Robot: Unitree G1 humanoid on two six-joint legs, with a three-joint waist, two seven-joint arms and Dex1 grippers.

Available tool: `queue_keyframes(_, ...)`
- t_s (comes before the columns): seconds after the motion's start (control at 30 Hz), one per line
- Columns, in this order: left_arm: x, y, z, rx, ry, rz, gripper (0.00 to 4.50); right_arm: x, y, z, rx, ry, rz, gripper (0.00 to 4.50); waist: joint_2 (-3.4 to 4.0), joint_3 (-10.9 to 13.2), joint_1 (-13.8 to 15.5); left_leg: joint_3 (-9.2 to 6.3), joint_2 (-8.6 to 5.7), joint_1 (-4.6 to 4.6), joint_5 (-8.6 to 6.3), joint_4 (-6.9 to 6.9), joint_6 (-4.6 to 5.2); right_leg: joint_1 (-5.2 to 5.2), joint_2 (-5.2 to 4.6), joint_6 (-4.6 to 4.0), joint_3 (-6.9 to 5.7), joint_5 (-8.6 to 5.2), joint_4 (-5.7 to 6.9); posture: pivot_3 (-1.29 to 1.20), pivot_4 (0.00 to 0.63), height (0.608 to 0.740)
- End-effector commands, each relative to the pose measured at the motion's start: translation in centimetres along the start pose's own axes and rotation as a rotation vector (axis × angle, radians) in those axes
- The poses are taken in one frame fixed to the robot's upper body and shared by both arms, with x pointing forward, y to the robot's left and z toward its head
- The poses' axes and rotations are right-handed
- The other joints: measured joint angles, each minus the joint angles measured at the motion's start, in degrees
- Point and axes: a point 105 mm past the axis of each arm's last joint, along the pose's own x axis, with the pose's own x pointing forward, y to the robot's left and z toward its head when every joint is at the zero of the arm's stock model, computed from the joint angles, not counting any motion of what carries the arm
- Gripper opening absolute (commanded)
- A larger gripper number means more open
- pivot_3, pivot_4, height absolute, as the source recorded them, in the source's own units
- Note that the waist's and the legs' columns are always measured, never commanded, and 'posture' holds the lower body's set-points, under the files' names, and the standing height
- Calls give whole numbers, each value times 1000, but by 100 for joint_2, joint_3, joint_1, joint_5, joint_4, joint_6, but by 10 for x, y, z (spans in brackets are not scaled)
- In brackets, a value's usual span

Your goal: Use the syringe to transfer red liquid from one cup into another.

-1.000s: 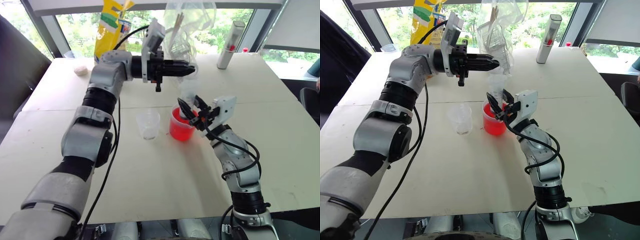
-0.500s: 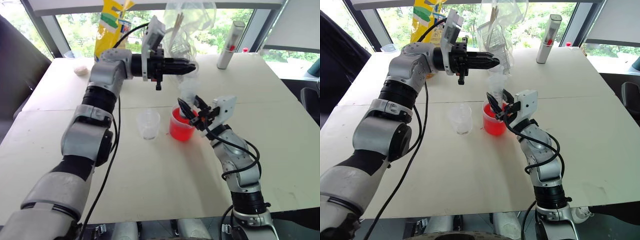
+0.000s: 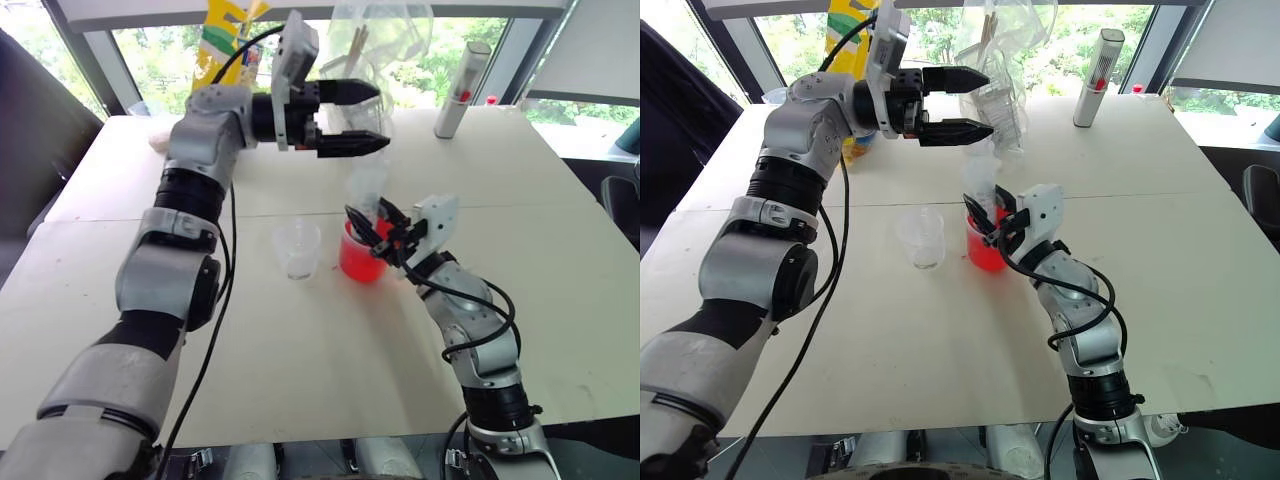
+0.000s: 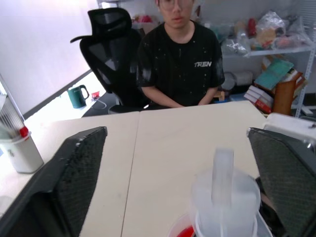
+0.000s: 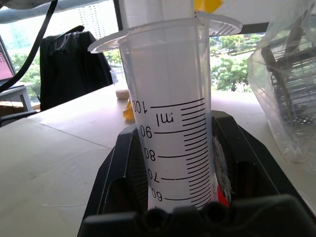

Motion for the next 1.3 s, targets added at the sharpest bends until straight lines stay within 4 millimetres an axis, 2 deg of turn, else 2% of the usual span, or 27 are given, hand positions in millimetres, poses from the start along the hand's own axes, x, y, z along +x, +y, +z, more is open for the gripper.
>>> queue_keyframes(0.03,-8,3,23,57,-44,19,4474,3,-4,19,-35,-64,-6,1398,0,0,-8,0,0,0,0,1,0,0,0,0,0,0,0,0,150,739)
queue_keyframes(0.1,-14,4,26,51,-49,31,4474,3,-5,20,-37,-65,-11,1398,0,0,-11,0,0,1,0,0,0,0,0,0,0,0,1,0,150,739)
queue_keyframes(0.2,-36,9,31,30,-57,84,4474,4,-9,23,-41,-74,-21,1398,0,0,-17,-1,1,2,0,-1,0,-1,2,0,0,0,2,0,150,739)
queue_keyframes(0.33,-54,10,28,19,-28,133,4474,5,-11,31,-48,-94,-26,1398,0,0,-5,-1,4,4,1,-2,-2,-1,2,0,0,0,5,0,150,739)
queue_keyframes(0.5,-89,7,1,5,105,219,4474,13,-13,66,-88,-157,6,1398,1,0,-9,-1,4,5,6,1,-10,0,-5,0,0,0,9,0,150,739)
queue_keyframes(0.63,-100,7,-5,6,136,259,4474,26,0,95,-74,-211,110,1398,0,0,-2,-3,5,2,7,2,-12,-4,-5,0,-4,0,14,0,150,739)
queue_keyframes(0.77,-103,8,-4,12,136,286,4474,41,22,110,24,-252,225,1398,-1,-1,2,-3,6,2,7,1,-12,-2,-5,0,-6,0,13,0,150,739)
queue_keyframes(0.87,-109,7,-2,19,139,305,4474,51,41,103,84,-243,302,1398,-1,-1,-13,-3,6,3,7,2,-12,-3,-6,-1,-4,0,14,0,150,739)
queue_keyframes(0.97,-113,7,1,22,144,319,4474,57,52,91,120,-226,334,1398,-1,-1,-13,-3,6,3,7,2,-11,-3,-6,-1,-4,1,15,0,150,739)
queue_keyframes(1.17,-117,4,11,20,135,323,4474,62,61,54,147,-165,353,1398,-2,-1,-8,-2,5,1,7,4,-11,-3,-9,0,-5,1,14,0,150,739)
queue_keyframes(1.3,-118,-2,23,-4,99,284,4474,63,59,39,140,-142,344,1398,-2,-1,-10,-2,5,0,7,6,-12,-3,-8,-1,-7,1,14,0,150,739)
